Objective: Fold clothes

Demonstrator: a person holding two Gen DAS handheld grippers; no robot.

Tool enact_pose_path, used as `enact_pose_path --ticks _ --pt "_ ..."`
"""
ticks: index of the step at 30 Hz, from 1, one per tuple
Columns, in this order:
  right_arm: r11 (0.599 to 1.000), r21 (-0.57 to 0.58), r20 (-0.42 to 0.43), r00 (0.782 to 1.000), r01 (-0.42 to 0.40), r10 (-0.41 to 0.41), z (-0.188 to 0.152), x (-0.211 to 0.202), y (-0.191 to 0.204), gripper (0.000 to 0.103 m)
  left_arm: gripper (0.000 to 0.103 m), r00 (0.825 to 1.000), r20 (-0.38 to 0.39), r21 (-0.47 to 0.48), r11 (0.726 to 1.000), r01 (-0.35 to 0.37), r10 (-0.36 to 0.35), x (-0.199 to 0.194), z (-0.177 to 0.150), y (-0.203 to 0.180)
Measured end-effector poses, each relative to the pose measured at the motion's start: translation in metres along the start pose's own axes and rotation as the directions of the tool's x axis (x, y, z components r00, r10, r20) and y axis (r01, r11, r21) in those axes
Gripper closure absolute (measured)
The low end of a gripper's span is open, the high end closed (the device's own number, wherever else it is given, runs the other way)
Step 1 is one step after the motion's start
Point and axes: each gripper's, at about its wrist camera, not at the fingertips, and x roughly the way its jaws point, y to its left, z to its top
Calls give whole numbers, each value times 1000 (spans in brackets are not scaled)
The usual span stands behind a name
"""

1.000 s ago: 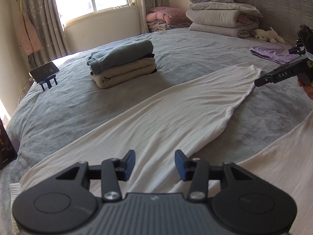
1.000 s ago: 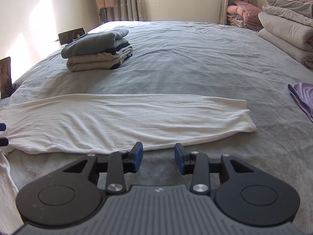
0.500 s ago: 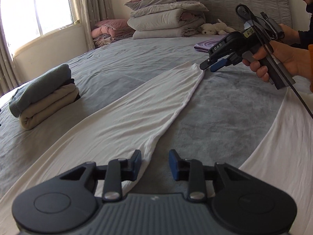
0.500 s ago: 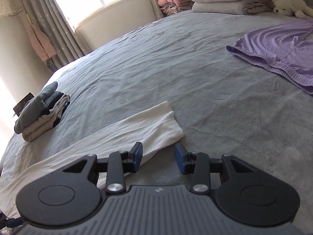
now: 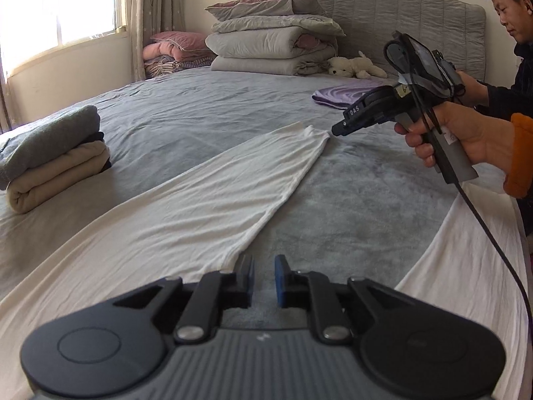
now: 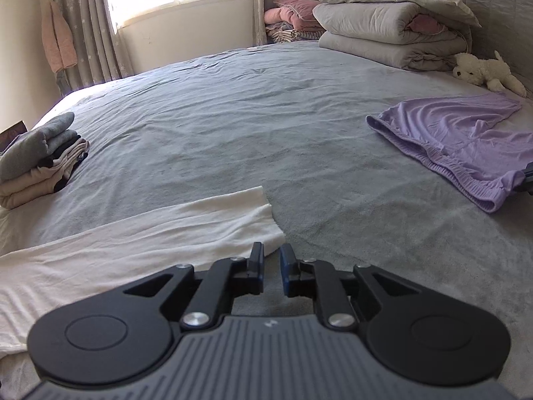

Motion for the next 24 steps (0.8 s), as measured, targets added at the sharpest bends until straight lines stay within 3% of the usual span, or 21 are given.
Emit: enact_pose_path --ticks 1,3,5,8,11,14,17,24 --pt "1000 -28 9 1000 -5 5 1 -2 8 81 73 1000 18 -22 1000 -18 18 -2 1 4" --pt "997 -66 24 999 -38 39 1 -5 22 61 64 998 37 -62 996 -56 58 -3 3 13" --pt "991 -100 11 996 -91 93 -1 -4 39 60 63 998 13 -96 994 -58 59 2 1 19" --pt "981 -150 -20 993 -122 120 -6 6 59 60 63 998 -57 -130 992 6 -13 12 -5 21" --pt "983 -153 -46 994 -104 98 -12 22 61 53 62 997 -70 -97 995 22 -29 9 -10 12" --pt "988 -133 -37 997 -79 75 -12 11 58 50 61 996 -63 -113 992 56 -64 -10 -11 9" --pt "987 -141 -29 997 -74 70 -13 -8 60 49 52 999 -41 -111 994 15 -20 -32 -15 12" --pt "957 -240 -18 986 -164 165 -31 -66 84 48 52 990 -41 -189 971 -143 137 -94 -39 46"
